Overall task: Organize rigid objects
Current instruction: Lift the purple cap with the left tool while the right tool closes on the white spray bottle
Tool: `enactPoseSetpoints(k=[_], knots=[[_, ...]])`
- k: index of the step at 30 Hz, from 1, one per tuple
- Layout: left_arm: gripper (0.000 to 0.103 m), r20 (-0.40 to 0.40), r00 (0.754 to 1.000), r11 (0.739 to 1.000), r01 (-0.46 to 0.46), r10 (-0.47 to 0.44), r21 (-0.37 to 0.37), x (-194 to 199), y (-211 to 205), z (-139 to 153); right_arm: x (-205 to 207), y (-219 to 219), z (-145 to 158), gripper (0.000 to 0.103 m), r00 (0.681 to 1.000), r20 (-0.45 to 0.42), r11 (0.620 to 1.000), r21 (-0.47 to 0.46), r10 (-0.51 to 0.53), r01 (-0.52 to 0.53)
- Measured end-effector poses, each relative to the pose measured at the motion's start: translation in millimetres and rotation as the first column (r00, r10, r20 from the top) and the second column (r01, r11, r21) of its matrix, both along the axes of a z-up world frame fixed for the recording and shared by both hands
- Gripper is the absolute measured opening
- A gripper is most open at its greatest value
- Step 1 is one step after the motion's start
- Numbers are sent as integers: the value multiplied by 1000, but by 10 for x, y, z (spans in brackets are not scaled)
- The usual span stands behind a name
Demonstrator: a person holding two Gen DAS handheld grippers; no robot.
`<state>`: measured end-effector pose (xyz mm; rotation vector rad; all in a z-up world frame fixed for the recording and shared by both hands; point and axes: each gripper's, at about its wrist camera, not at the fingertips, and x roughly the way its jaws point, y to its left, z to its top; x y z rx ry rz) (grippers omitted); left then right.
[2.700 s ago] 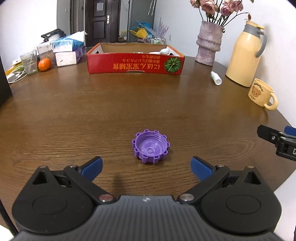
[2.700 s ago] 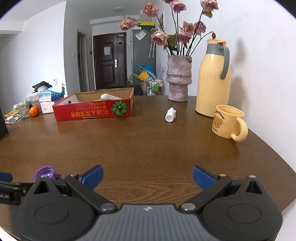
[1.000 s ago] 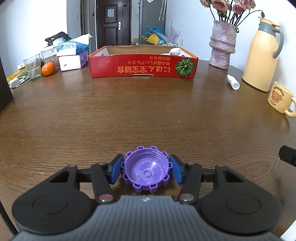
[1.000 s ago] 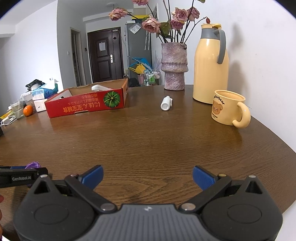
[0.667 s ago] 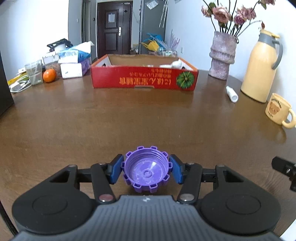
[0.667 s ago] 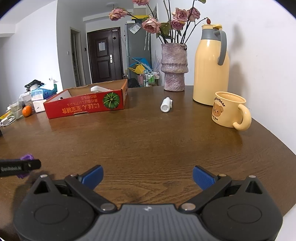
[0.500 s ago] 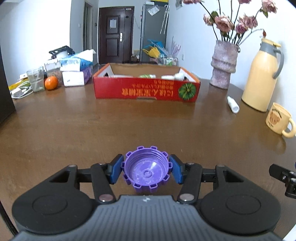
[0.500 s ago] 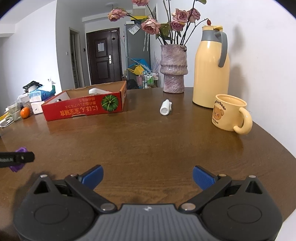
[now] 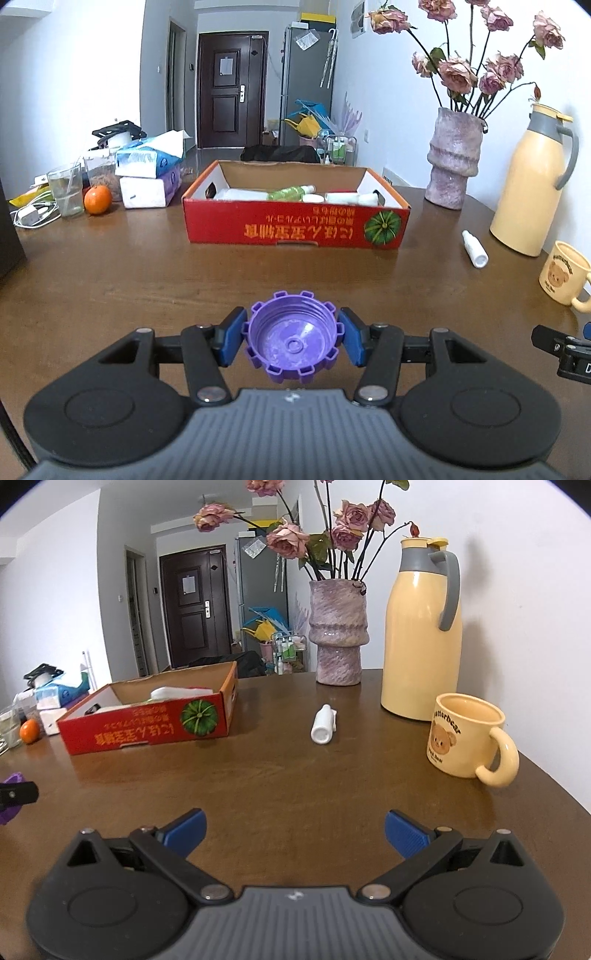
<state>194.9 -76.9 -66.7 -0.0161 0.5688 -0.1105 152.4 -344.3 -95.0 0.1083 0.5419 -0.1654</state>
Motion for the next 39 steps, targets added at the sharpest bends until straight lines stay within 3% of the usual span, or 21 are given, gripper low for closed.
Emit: enactPoseSetpoints(k=[17, 39], knots=[[55, 16, 999, 999, -40, 40, -16, 707, 25, 186, 954, -173, 41, 103, 999, -7, 999, 26, -39, 39], [55, 18, 991, 991, -131, 131, -28, 1599, 314, 100, 2319, -375, -271, 102, 990, -18, 990, -13, -138, 138]])
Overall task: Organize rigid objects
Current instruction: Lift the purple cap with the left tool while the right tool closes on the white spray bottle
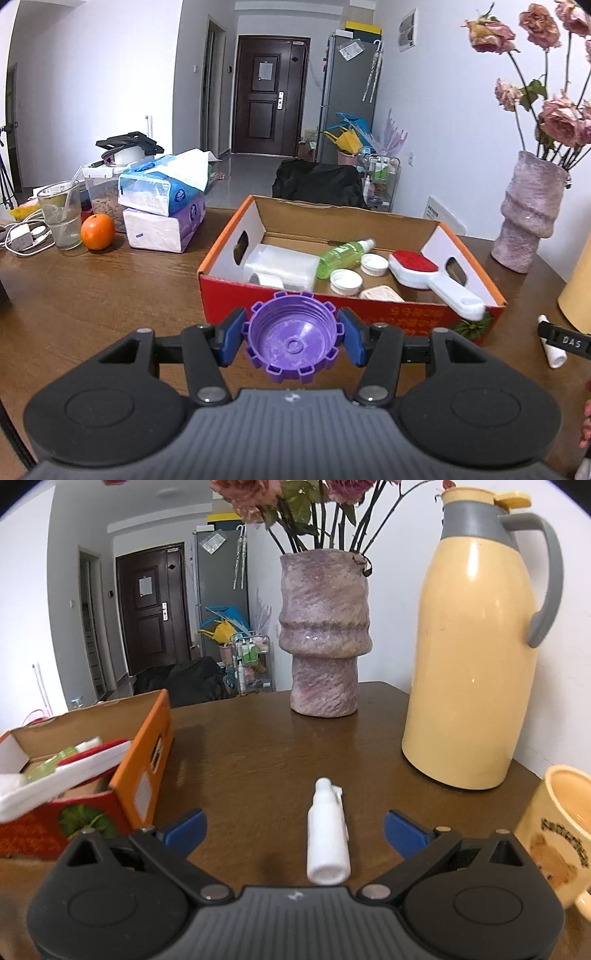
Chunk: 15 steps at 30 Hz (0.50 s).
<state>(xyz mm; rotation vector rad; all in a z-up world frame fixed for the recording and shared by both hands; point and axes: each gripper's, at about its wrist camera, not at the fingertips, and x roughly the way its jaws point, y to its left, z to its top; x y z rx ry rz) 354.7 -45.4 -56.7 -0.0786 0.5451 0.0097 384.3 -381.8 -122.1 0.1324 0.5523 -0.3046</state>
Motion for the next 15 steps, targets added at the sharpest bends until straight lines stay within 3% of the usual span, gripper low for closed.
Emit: enactPoseSetpoints(k=[15], knots=[[55, -31, 999, 999, -20, 21, 29, 348, 94, -143, 531, -233, -242, 95, 994, -107, 998, -60, -18, 12]])
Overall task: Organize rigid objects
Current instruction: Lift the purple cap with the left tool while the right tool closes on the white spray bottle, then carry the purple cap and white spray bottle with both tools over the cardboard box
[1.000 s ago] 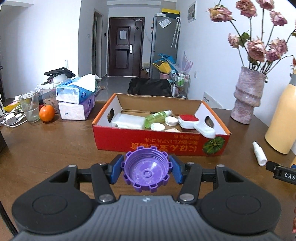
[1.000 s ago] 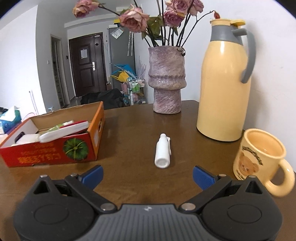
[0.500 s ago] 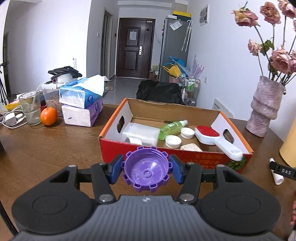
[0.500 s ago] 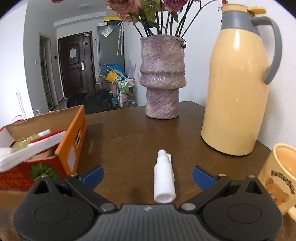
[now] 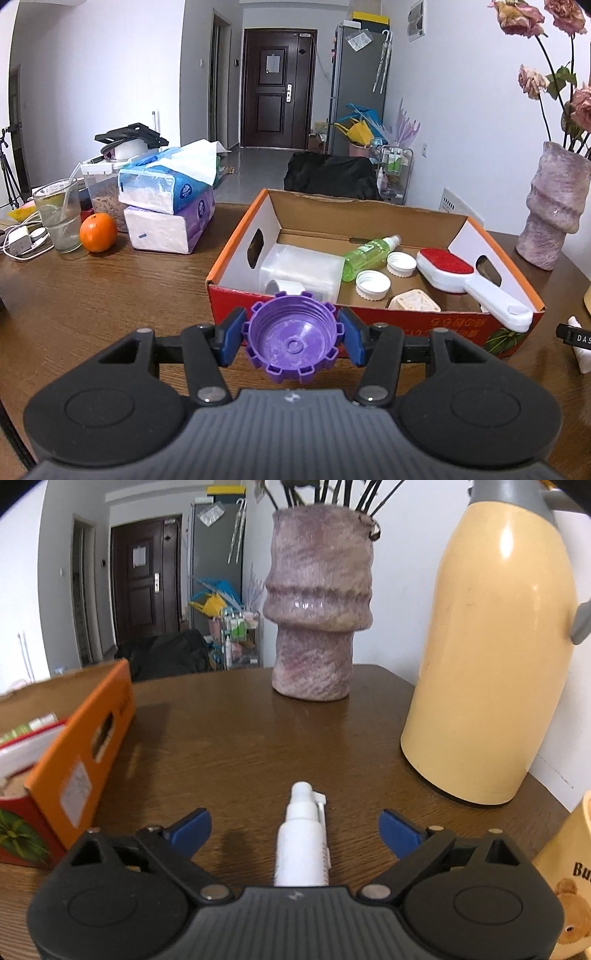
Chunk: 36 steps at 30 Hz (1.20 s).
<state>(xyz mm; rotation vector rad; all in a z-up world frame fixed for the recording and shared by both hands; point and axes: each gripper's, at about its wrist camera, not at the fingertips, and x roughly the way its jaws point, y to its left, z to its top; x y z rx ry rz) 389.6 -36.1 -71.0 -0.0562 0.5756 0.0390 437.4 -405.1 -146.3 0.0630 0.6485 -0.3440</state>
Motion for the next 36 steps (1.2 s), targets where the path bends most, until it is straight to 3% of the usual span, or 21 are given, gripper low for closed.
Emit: enactPoseSetpoints(k=[5, 7, 9, 11, 23, 36], knots=[[55, -7, 1000, 1000, 3, -3, 2, 11, 5, -29, 41, -86, -63, 82, 999, -38, 999, 50, -13, 15], [55, -8, 1000, 1000, 2, -2, 1, 10, 6, -30, 13, -116, -55, 73, 999, -31, 997, 81, -11, 14], [55, -10, 1000, 1000, 5, -5, 3, 16, 4, -33, -9, -109, -50, 45, 1000, -14, 997, 76, -3, 4], [55, -11, 1000, 1000, 6, -6, 4, 13, 0, -36, -27, -94, -43, 28, 1000, -4, 997, 79, 8, -8], [55, -8, 1000, 1000, 6, -6, -1, 19, 0, -30, -148, 34, 16, 27, 999, 42, 995, 97, 26, -30], [55, 9, 1000, 1000, 23, -23, -18, -32, 0, 32, -518, 339, 283, 27, 981, 178, 987, 129, 70, -93]])
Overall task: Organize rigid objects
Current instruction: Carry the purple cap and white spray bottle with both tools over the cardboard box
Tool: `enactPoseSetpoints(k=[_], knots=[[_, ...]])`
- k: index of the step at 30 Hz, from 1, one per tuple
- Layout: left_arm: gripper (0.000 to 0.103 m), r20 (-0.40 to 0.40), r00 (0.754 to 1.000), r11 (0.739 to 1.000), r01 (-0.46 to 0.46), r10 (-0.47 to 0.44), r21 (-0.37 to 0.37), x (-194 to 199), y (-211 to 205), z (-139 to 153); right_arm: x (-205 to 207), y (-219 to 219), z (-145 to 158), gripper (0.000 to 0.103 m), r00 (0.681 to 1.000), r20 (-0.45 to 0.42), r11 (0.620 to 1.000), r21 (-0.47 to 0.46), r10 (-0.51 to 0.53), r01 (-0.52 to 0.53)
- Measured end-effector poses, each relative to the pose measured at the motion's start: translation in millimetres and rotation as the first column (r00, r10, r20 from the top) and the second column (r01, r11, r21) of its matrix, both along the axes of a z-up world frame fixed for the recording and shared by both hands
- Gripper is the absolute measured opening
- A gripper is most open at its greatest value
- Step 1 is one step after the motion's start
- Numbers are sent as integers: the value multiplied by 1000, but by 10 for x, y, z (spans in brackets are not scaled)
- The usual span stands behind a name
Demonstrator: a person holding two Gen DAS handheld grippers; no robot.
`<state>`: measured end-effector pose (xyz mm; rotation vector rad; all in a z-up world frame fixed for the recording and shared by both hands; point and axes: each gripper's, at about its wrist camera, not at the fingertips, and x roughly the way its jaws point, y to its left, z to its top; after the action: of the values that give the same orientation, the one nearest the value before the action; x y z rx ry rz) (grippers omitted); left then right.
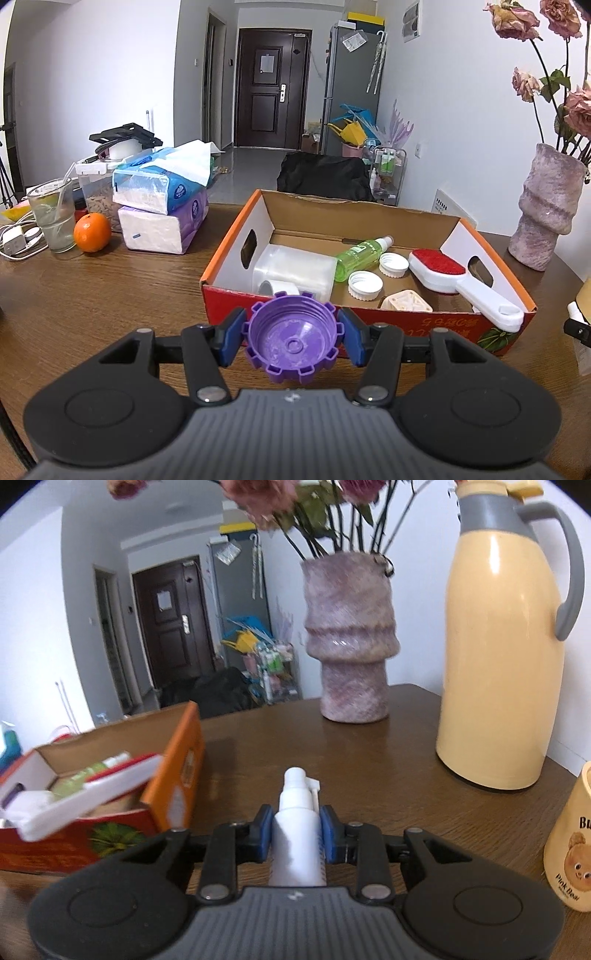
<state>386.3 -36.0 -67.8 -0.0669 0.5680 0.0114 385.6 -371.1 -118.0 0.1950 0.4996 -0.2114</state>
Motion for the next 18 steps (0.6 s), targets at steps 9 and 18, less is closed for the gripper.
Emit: enactPoseSetpoints(k=[9, 18], knots=[[55, 25, 1000, 1000, 10, -10, -17, -48, 2, 88, -276, 464, 229, 27, 991, 92, 995, 17, 94, -96], [55, 55, 998, 999, 33, -32, -23, -77, -40, 182, -350, 957, 426, 27, 967, 155, 977, 35, 201, -209]])
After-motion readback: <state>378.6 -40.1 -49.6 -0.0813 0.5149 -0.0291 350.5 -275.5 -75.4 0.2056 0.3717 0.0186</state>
